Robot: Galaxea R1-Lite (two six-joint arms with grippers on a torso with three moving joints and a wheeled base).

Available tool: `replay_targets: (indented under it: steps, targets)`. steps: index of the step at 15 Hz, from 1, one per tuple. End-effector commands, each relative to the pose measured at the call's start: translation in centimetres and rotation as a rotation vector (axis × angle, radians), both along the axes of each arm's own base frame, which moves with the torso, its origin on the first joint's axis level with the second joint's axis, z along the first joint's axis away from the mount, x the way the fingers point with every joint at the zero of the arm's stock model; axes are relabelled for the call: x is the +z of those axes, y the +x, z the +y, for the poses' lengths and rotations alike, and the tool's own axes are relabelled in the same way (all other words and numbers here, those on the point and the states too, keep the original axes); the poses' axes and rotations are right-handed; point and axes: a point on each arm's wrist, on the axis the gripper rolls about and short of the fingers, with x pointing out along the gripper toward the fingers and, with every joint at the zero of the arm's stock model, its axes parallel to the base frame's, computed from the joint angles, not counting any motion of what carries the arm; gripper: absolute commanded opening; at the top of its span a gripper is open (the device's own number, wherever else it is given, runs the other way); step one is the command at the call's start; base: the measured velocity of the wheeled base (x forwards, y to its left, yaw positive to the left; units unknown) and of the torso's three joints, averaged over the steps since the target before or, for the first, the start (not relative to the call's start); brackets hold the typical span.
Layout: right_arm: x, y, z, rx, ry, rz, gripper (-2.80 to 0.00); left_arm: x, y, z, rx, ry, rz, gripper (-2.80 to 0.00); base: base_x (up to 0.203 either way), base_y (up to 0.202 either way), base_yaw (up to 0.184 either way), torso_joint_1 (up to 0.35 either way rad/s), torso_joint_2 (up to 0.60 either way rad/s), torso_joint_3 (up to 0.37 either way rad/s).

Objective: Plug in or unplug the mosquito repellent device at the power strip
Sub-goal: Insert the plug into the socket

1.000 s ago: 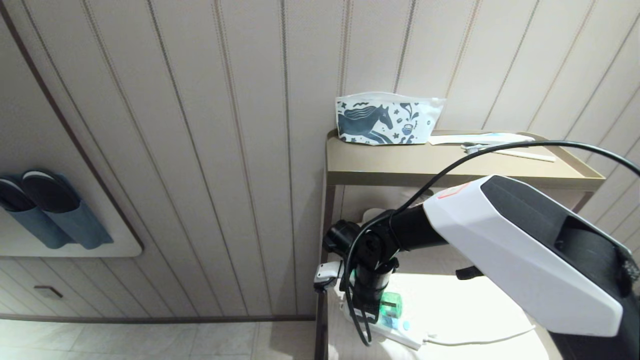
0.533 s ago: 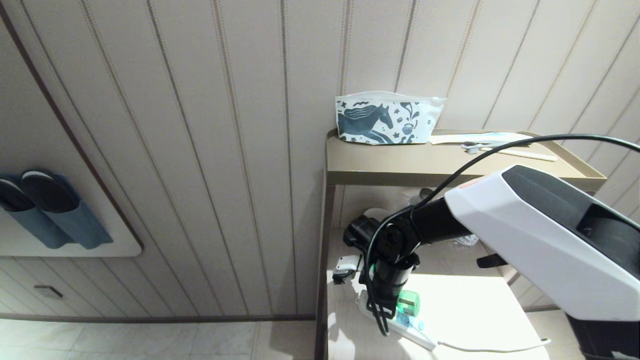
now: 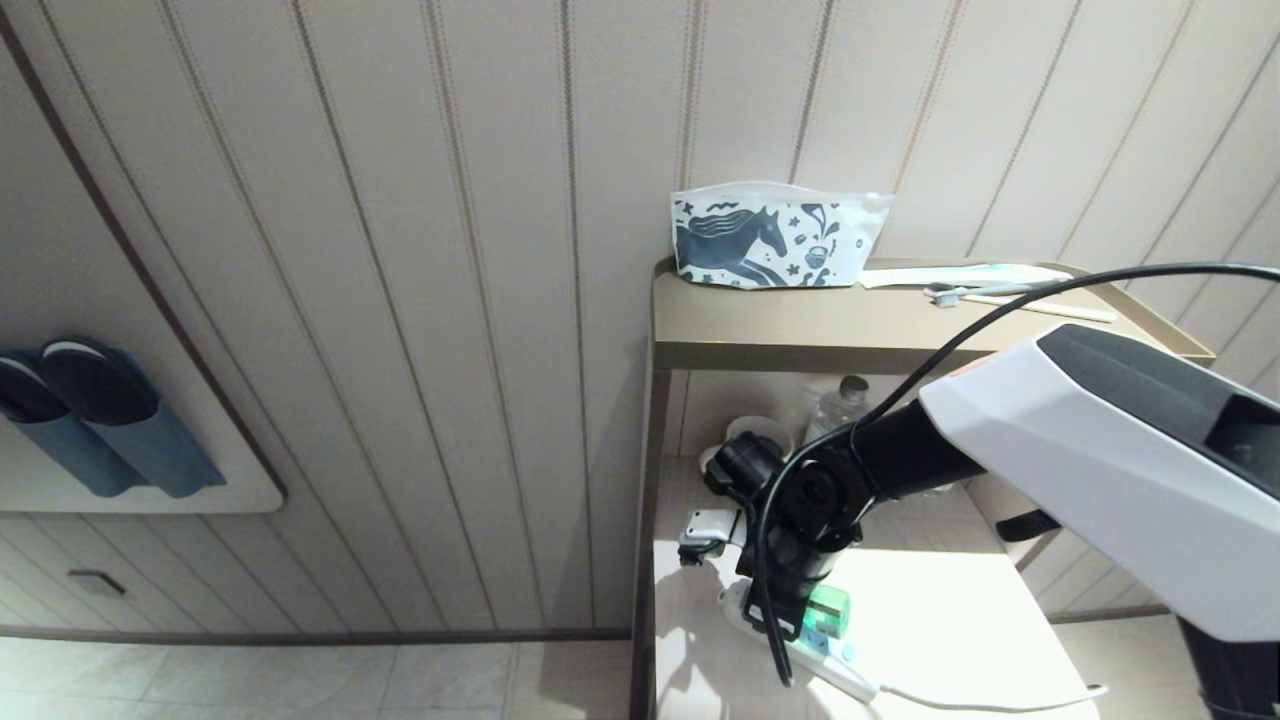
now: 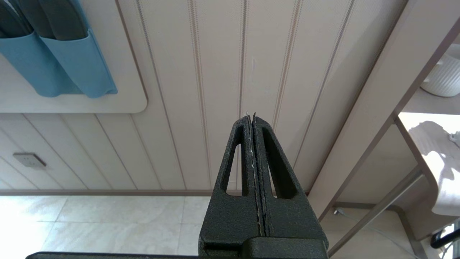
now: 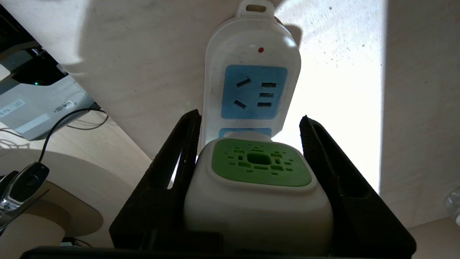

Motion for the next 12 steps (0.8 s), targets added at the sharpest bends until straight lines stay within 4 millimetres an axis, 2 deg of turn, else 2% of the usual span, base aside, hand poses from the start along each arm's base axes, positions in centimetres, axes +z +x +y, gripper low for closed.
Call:
replay_targets:
  steps: [1, 4, 9, 12]
  targets:
    - [1.2, 0.0, -0.5, -0.006, 0.012, -0.022, -2.8, 0.0, 0.0, 0.0, 0.001, 0.0, 0.001, -2.8, 0.0, 0.0, 0.0, 0.0, 0.0, 0.0]
    - [1.8, -0.1, -1.1, -0.021, 0.018, -0.031, -2.8, 0.0, 0.0, 0.0, 0.001, 0.0, 0.001, -2.8, 0.0, 0.0, 0.0, 0.0, 0.0, 0.0]
    - [1.1, -0.3, -1.9, -0.042, 0.01, -0.002, -2.8, 0.0, 0.0, 0.0, 0.001, 0.0, 0.001, -2.8, 0.0, 0.0, 0.0, 0.0, 0.0, 0.0]
    - [1.6, -0.5, -2.0, -0.046, 0.03, -0.002, -2.8, 0.0, 0.0, 0.0, -0.001, 0.0, 0.001, -2.8, 0.0, 0.0, 0.0, 0.0, 0.0, 0.0]
